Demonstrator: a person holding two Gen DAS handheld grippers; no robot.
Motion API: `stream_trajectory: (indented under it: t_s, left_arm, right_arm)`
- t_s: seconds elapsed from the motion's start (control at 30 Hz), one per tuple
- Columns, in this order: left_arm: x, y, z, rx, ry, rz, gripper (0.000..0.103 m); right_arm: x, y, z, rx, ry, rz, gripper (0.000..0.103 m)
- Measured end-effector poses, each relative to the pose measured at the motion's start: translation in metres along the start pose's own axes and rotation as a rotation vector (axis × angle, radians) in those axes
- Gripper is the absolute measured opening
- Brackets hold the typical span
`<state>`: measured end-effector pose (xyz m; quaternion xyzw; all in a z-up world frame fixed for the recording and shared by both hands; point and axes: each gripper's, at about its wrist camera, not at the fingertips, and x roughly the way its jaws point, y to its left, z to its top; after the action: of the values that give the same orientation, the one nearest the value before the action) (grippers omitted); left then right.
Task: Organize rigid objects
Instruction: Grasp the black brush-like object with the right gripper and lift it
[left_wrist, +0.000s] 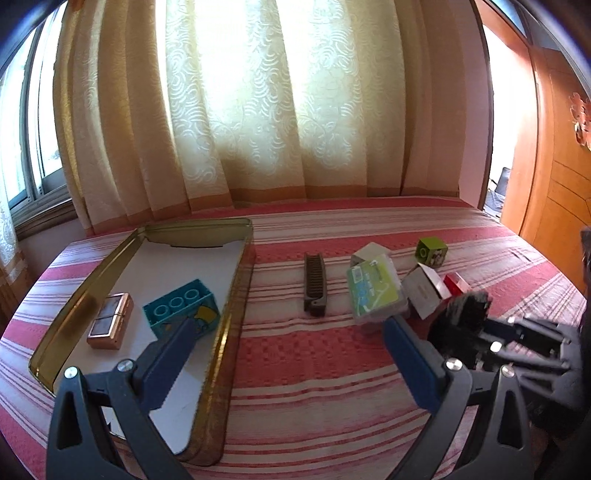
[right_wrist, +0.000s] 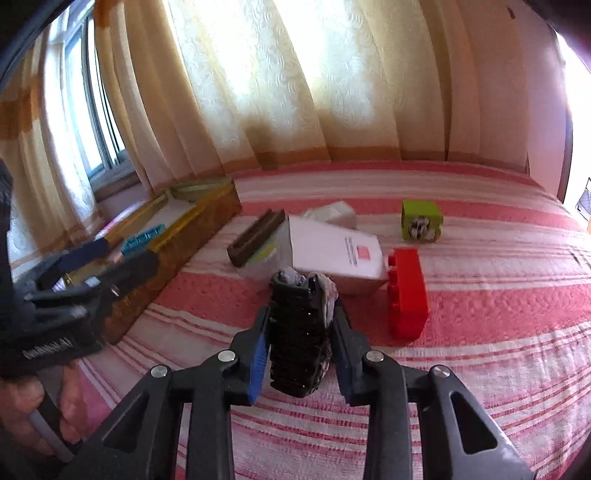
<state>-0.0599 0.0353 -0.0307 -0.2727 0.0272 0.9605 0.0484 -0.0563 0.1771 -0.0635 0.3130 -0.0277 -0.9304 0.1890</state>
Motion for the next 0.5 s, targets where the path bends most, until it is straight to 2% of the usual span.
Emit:
stream_trajectory:
  t_s: [0.23,0.37,0.5]
  left_arm:
    - [0.011,-0.029,0.006,0.072,0.010,-0.040,0.103]
    - [0.028,-0.058,0.007,0.162,0.040,-0.095,0.103]
    - [0.041,-0.083,0.009,0.274,0.035,-0.105,0.103]
  right_arm:
    - [-0.032,-0.025,0.017,0.064,-0.145,-0.060,0.034]
    - [-0.032,-0.045,0.018,0.099,-0.162,-0.116,0.034]
    - [-0.030,-0.058,0.015,0.130,-0.164,-0.138,0.034]
